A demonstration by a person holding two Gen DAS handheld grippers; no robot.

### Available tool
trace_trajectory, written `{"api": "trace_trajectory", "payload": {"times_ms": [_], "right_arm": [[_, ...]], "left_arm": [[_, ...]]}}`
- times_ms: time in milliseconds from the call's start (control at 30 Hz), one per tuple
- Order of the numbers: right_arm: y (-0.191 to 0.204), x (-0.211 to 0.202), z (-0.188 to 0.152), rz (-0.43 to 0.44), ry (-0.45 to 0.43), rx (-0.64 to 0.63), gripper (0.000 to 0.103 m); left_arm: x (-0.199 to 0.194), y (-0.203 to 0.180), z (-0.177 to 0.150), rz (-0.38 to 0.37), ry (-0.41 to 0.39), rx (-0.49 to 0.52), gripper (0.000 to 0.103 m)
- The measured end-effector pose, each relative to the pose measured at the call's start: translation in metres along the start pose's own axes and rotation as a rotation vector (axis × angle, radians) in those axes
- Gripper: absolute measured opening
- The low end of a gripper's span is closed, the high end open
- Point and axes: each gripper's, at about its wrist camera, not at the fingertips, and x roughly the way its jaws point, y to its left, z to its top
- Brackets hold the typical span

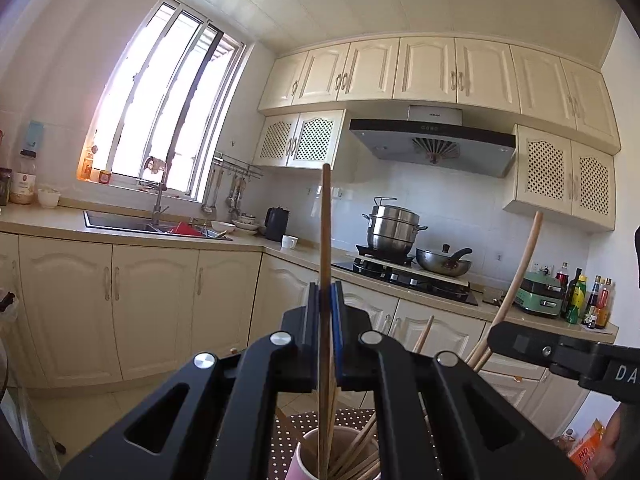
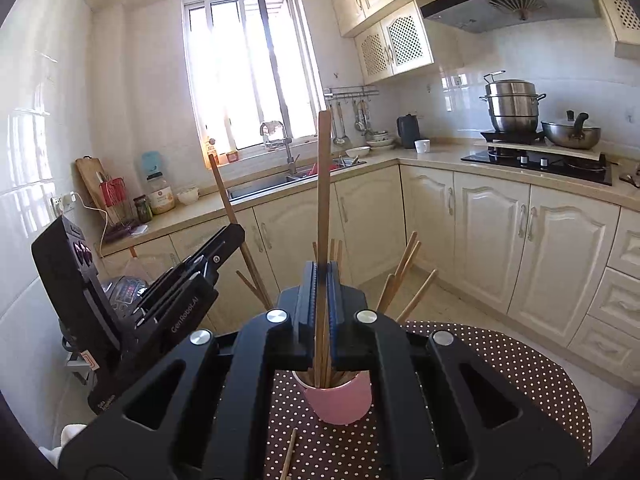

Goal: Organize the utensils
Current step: 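Lower the chopsticks into the pink cup and open both grippers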

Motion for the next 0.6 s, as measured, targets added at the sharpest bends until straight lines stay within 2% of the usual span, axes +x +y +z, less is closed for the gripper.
{"api": "trace_trajectory", "payload": {"times_ms": [467, 533, 567, 600], "right_arm": [[0.004, 0.013, -0.019, -0.019, 0.073, -0.005, 0.006], [0.004, 0.013, -0.022, -0.024, 0.08, -0.003, 0.006], [0.004, 0.013, -0.023, -0.025, 0.083, -0.001, 0.006], [0.004, 0.013, -0.025, -0.028, 0.086, 0.0, 0.006]], "left_arm": [[-0.004, 0.006, -0.011, -0.034, 0.087, 0.03, 0.007], [-0.005, 0.008, -0.011, -0.03, 0.099, 0.032, 0.017], [-0.006, 0.007, -0.011, -0.028, 0.099, 0.033, 0.027], [-0.008, 0.008, -0.011, -0.027, 0.096, 0.035, 0.027]]}}
